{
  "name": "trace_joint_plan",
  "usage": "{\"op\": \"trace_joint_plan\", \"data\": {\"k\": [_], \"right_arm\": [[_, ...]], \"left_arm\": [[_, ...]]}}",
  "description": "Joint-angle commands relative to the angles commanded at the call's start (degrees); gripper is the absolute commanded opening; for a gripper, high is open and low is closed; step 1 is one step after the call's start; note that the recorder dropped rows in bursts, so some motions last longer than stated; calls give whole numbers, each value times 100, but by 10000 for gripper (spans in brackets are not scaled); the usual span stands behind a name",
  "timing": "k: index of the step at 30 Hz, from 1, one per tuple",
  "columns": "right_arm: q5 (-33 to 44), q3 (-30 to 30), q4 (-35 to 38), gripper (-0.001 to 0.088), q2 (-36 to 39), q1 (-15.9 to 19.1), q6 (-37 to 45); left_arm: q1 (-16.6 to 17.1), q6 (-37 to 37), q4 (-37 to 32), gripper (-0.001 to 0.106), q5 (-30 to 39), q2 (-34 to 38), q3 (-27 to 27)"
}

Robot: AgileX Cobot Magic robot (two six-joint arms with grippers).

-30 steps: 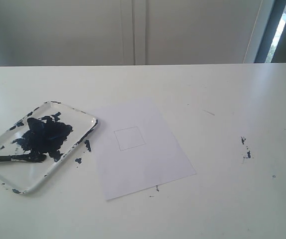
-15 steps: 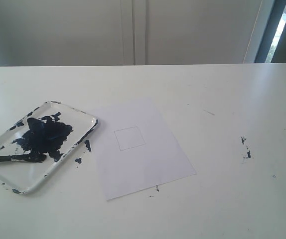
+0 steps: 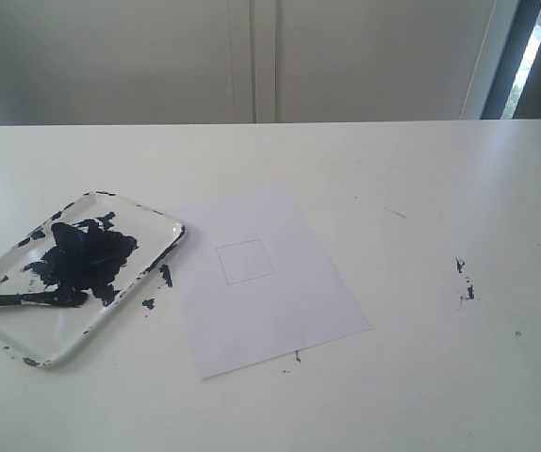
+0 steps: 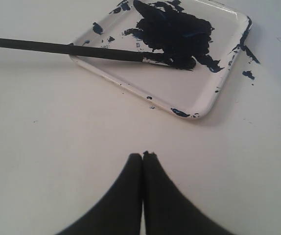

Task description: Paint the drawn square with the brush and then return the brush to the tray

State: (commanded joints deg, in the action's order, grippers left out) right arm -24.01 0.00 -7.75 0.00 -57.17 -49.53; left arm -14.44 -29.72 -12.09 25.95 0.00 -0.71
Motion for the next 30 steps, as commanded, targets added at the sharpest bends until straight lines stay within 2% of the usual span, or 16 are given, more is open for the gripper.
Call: {"op": "trace_joint_plan", "data": {"k": [8, 12, 19, 27, 30], "right_arm": [[-191, 0, -536, 0, 0, 0, -614], [-336, 0, -536, 0, 0, 0, -615], [-1125, 0, -637, 0, 0, 0, -567], [-1146, -27, -548, 0, 0, 0, -303], [-954, -328, -548, 0, 212, 0, -166]], "left_arm": [[0, 0, 0, 49, 0, 0, 0], [0, 0, 0, 49, 0, 0, 0], [0, 0, 0, 49, 0, 0, 0], [0, 0, 0, 49, 0, 0, 0], [0, 0, 0, 49, -11, 0, 0]]}}
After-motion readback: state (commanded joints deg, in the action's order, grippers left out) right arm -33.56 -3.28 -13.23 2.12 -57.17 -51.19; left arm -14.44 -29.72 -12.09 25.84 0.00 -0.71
